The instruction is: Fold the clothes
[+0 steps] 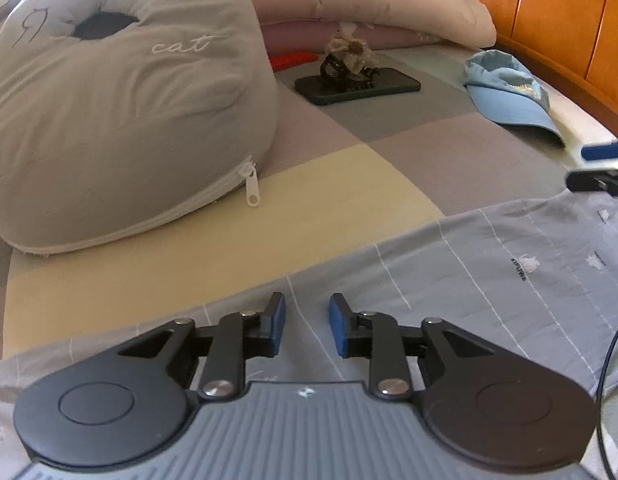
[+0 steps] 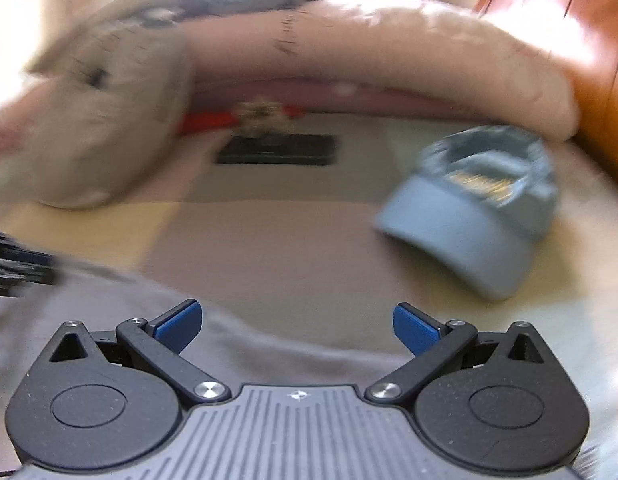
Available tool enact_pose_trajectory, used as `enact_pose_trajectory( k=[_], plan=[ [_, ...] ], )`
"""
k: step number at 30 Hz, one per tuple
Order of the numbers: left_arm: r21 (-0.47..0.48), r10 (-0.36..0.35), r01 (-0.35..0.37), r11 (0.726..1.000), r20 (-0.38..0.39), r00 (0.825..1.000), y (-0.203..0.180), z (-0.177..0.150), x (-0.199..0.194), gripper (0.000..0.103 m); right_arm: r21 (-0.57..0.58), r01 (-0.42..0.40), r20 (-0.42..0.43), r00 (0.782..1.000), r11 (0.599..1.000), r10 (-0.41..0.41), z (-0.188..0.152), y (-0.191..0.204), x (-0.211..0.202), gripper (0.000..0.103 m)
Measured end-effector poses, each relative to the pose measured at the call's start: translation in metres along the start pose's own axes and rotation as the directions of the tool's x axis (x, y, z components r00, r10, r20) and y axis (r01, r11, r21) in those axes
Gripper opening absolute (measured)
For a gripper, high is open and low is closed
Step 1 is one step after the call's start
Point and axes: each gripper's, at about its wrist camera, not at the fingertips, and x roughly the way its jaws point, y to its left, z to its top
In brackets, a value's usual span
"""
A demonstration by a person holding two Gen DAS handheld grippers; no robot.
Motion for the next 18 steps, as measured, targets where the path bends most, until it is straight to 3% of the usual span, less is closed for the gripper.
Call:
enact_pose_trajectory(
  k=[2,6,18],
  plan=[
    [-0.003,-0.004,0.004,1.000,0.008,1.000,0.001,0.000,0.001,0.026,-0.008,0.072,-0.034,0.997,0.997,-0.073,0.004,-0.002,0.009,0.103],
    [-0.021,-0.014,0.015,1.000,0.019,1.000,0.002,-0.002,-0.001,0.027,0.010,0.086,-0.077,0.993,0.996,-0.085,0.006,-0.006,0.022,0.103],
    [-0.023,-0.021,0.022,0.999,0.041,0.999,0.004,-0.005,0.001,0.027,0.004,0.095,-0.090,0.991,0.995,-0.095,-0.014,-0.002,0.014,0.103]
  ],
)
